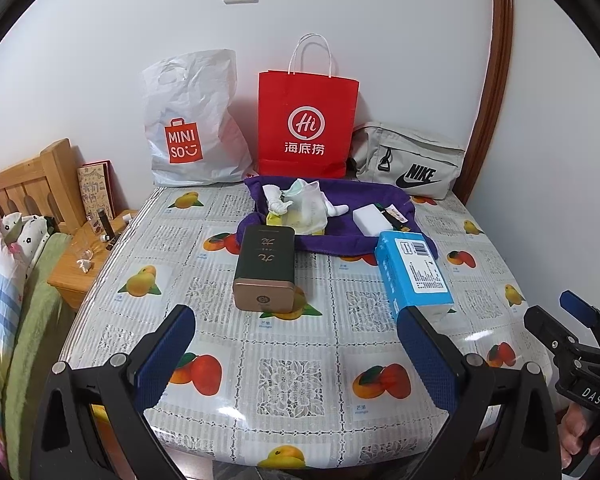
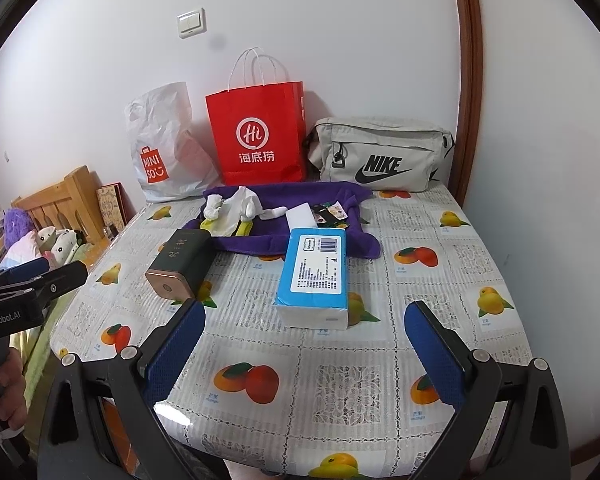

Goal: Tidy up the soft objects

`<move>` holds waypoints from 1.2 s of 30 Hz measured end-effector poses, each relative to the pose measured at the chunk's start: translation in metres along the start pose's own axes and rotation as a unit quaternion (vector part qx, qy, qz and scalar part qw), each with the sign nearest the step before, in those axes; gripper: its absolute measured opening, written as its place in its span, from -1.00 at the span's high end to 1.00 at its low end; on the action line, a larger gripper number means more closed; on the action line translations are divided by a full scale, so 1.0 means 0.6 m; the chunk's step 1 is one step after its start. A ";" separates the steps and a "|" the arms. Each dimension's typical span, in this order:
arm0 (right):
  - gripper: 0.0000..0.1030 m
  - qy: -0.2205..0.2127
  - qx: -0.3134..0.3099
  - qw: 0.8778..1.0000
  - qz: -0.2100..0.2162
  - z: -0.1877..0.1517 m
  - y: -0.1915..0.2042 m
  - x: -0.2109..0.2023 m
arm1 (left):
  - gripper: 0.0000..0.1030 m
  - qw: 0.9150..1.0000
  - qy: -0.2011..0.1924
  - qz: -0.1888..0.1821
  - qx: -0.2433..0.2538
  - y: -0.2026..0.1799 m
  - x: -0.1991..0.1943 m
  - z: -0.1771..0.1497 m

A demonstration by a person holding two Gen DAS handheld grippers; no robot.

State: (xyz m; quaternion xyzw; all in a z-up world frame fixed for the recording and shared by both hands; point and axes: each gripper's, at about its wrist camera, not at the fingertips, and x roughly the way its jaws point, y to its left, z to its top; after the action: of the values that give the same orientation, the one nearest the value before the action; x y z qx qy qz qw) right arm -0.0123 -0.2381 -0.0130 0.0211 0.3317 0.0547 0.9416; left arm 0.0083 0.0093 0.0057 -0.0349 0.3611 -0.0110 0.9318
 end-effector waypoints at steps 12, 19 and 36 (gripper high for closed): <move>-0.92 -0.001 -0.005 1.000 0.003 -0.001 0.013 -0.004 | -0.98 1.000 0.000 0.001 0.001 0.000 0.000 0.001; -0.92 0.000 -0.004 1.000 0.002 -0.003 0.014 -0.005 | -0.98 1.000 -0.001 0.002 0.001 0.000 -0.001 0.000; -0.92 0.001 -0.009 1.000 0.001 -0.002 0.016 -0.002 | -0.98 1.000 -0.001 0.002 -0.003 0.003 -0.005 0.005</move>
State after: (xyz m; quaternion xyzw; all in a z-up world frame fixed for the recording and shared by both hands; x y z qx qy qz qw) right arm -0.0151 -0.2286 -0.0125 0.0130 0.3318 0.0591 0.9414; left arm 0.0085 0.0115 0.0098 -0.0370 0.3607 -0.0080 0.9319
